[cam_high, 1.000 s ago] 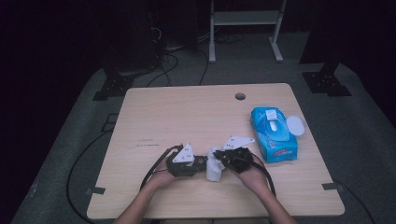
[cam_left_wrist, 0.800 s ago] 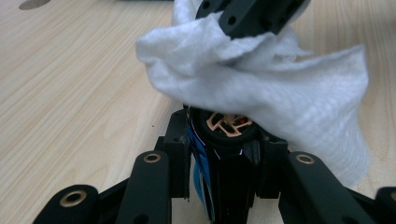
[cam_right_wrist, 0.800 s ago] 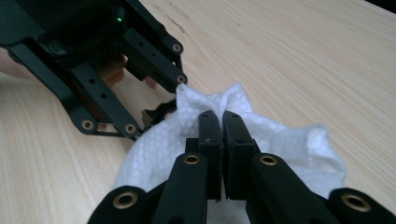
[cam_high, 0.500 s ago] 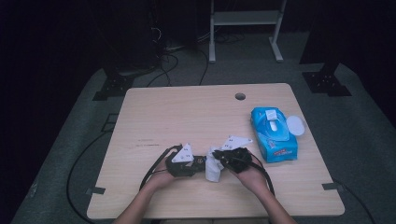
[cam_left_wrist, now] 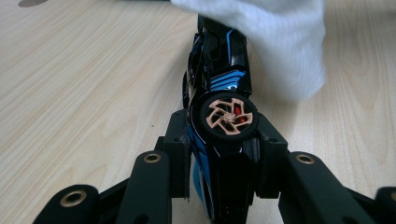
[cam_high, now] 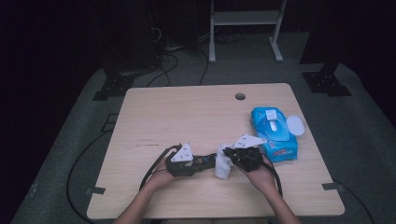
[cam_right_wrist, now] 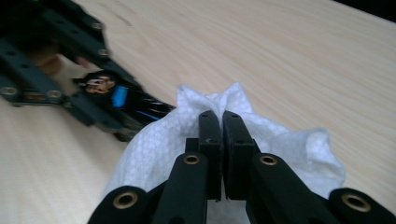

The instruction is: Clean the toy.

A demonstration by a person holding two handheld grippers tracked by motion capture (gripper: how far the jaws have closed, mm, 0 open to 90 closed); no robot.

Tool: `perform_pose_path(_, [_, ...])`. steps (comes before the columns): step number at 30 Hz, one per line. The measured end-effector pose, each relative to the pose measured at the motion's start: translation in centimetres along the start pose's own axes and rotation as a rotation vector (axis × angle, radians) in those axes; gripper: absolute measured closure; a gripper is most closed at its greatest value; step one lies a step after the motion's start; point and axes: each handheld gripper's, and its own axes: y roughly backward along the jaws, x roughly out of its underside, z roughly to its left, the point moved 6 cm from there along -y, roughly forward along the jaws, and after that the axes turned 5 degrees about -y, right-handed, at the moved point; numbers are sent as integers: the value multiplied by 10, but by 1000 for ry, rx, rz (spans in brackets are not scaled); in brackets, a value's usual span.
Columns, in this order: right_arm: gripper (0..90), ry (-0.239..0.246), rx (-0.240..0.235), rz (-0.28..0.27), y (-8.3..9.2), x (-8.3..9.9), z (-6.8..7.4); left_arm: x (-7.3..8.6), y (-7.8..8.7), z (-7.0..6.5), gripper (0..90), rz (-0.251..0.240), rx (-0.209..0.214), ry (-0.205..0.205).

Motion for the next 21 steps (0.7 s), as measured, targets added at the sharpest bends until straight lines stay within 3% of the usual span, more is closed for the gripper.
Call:
perform_pose_path(4, [872, 20, 8, -4, -1, 0, 1, 0, 0, 0, 647, 1, 1, -1])
perform_pose_path(9, [872, -44, 19, -22, 1, 2, -10, 0, 0, 1, 653, 4, 0, 2])
perform_pose_path(15, [872, 15, -14, -18, -6, -3, 11, 0, 0, 1, 654, 10, 0, 2])
perform_pose_path(17, [872, 11, -12, -21, -5, -3, 7, 0, 1, 1, 654, 13, 0, 1])
perform_pose_path(19, [872, 9, 29, -17, -2, 0, -2, 0, 1, 1, 655, 12, 2, 2])
perform_pose_path(21, [873, -35, 26, -30, 1, 2, -11, 0, 1, 1, 655, 13, 7, 5])
